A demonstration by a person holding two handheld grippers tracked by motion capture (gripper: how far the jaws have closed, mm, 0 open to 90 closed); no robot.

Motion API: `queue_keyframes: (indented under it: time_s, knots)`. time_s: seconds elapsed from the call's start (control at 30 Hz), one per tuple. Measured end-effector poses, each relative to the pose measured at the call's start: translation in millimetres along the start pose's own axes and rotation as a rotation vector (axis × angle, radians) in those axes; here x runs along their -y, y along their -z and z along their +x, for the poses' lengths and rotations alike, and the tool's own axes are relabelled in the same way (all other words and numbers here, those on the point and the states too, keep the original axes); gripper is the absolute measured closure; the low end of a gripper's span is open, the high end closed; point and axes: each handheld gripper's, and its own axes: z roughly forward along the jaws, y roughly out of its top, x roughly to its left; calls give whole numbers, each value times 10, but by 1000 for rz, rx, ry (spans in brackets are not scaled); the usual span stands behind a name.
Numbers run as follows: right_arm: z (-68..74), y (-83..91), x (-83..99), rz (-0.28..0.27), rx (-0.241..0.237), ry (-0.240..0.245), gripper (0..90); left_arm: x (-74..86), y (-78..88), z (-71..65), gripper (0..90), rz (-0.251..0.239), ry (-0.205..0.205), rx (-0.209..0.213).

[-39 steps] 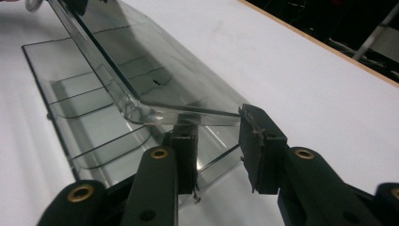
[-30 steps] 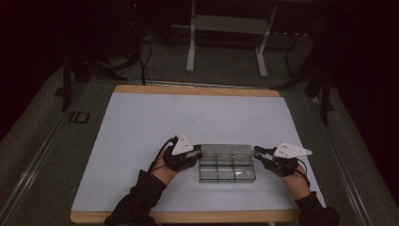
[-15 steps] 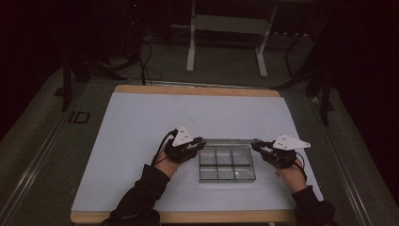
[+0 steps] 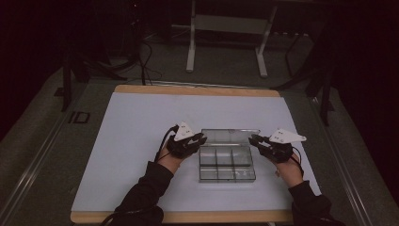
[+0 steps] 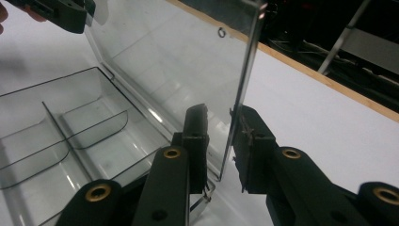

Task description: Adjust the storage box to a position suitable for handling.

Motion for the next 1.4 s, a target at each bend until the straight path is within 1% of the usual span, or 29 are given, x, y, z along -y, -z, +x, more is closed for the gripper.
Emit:
queue_keyframes:
  time_s: [0.07,0.13,0.2,0.27,0.47,0.57,0.67,0.7,0.77,0.87,0.97,1.17,1.3,1.37,1.4]
  knots:
    - [-19,-19,-10,0,2,-8,751,-4,-9,14,765,-1,13,-3]
    - [-24,-34,-17,1,9,-13,745,-13,-16,20,768,2,16,-7]
    - [-29,-52,-24,5,15,-11,742,-16,-25,25,771,1,22,-13]
    - [-36,-64,-29,8,15,-22,739,-14,-31,37,772,-3,32,-11]
    - [-54,-103,-43,19,28,-29,725,1,-65,97,776,-20,73,2]
    - [-60,-125,-47,21,33,-33,721,3,-77,105,775,-19,74,1]
    - [-70,-162,-57,30,42,-40,710,-4,-109,133,774,-16,93,-1]
    - [-76,-170,-59,30,42,-42,707,-5,-114,140,774,-14,93,-1]
    - [-84,-185,-60,32,42,-49,698,-6,-133,145,770,-12,99,-2]
    - [-91,-213,-52,25,37,-63,671,-12,-163,150,743,0,91,-1]
    - [-103,-231,-45,26,30,-77,669,-11,-193,157,728,10,102,5]
    - [-98,-283,-37,48,42,-80,657,4,-266,182,711,15,133,13]
    - [-111,-320,-46,78,53,-81,652,6,-291,201,707,18,146,4]
    - [-114,-338,-45,84,54,-89,642,3,-311,206,699,25,151,-2]
    - [-116,-349,-45,86,54,-101,638,2,-317,209,694,27,150,-3]
